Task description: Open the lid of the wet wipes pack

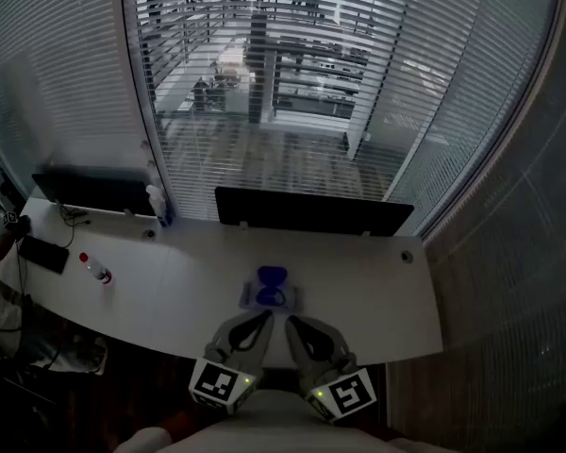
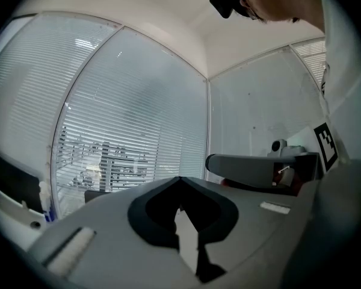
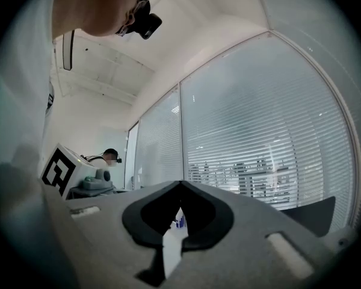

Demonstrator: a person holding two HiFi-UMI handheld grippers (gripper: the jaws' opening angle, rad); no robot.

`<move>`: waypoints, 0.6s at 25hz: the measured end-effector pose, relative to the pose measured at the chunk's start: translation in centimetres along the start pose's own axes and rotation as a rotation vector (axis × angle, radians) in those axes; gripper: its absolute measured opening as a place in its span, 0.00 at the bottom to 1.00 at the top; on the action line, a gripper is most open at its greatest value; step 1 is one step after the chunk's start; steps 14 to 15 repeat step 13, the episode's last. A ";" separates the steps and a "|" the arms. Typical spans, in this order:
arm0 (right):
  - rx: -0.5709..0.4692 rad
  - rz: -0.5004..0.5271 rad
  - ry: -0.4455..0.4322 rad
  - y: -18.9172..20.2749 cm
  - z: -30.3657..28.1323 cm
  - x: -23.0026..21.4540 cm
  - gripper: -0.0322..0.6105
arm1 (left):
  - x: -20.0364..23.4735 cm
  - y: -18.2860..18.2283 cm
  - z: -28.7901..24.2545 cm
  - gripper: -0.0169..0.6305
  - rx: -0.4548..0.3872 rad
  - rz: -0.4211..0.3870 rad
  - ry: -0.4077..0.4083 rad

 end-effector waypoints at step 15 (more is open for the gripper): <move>-0.028 0.008 -0.004 -0.3 -0.3 -0.2 0.05 | 0.5 0.2 -0.1 0.03 -0.007 -0.005 -0.017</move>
Point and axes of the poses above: the fingertips, and each gripper's own axes: z backward along the fingers, x to its left, y out of its underside, the point moved 3 cm from there along z, backward along the fingers, and after that the axes turned 13 degrees about y, right-handed, at the moved point
